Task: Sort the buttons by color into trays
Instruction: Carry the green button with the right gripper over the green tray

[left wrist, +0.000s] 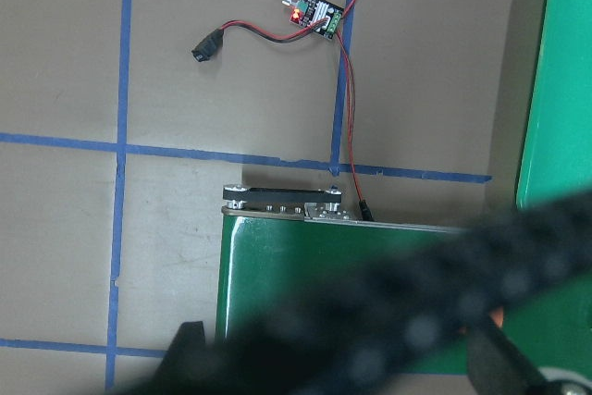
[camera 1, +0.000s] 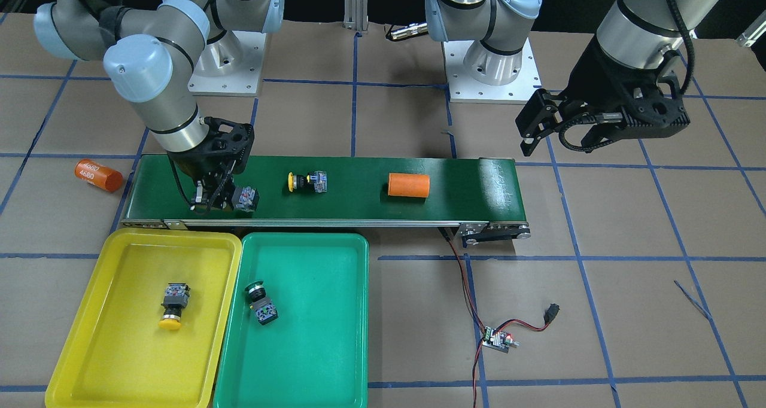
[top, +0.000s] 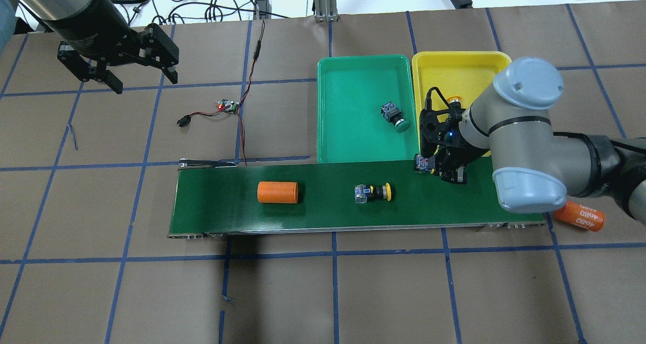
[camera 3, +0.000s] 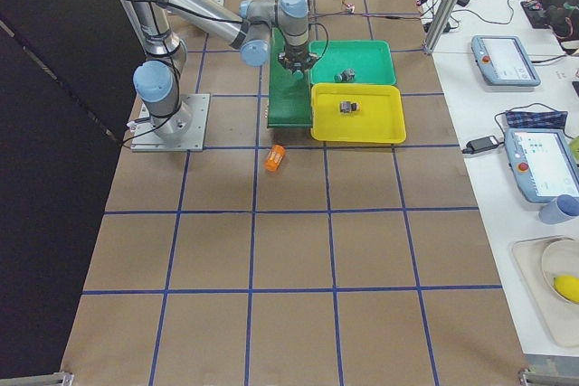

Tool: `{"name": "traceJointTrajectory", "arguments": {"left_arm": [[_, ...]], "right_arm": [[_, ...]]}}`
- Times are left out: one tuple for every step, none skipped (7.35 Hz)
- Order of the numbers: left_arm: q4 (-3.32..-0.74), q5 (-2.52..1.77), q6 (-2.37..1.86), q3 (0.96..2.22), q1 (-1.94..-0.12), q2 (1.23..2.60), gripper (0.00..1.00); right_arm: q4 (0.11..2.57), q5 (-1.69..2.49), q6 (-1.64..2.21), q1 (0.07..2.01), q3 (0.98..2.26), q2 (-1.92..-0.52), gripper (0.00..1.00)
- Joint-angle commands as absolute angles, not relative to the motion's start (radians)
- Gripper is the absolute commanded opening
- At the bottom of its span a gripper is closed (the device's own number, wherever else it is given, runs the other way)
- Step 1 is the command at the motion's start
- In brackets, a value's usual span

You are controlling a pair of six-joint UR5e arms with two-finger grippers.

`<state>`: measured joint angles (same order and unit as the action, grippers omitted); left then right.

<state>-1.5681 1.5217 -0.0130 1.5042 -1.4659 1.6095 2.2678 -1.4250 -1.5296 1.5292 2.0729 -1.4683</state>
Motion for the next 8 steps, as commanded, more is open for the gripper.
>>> {"name": "traceJointTrajectory", "arguments": {"left_arm": [[-1.575,1.529,-0.046,1.512,-1.474,1.614,1.00],[-1.577,1.528,-0.063,1.516,-1.474,1.615,1.00],[-1.572,1.528,-0.067,1.513,-1.473,1.626,1.00],[-1.575,1.528,-0.099,1.514,-1.473,1.624,1.00],[-1.574,1.526,-0.107,1.514,-1.471,1.626,1.00],[-1.574,1.528,-0.107,1.514,-1.471,1.625,1.00],[-1.575,1.528,-0.109,1.514,-1.471,1.624,1.00],[-1.577,1.528,-0.109,1.516,-1.471,1.624,1.00]], "right_arm": [[2.267,-1.413,-1.509,1.590,1.842,-1.271,0.34],[2.264,-1.410,-1.488,1.630,1.757,-1.179,0.34],[2.269,-1.410,-1.464,1.667,1.711,-1.114,0.37],[2.299,-1.410,-1.459,1.702,1.689,-1.077,0.49],[2.350,-1.416,-1.459,1.698,1.687,-1.046,0.70],[2.359,-1.414,-1.459,1.692,1.684,-1.031,0.72],[2.355,-1.423,-1.457,1.686,1.675,-1.041,0.75],[2.344,-1.434,-1.457,1.678,1.668,-1.054,0.75]]}}
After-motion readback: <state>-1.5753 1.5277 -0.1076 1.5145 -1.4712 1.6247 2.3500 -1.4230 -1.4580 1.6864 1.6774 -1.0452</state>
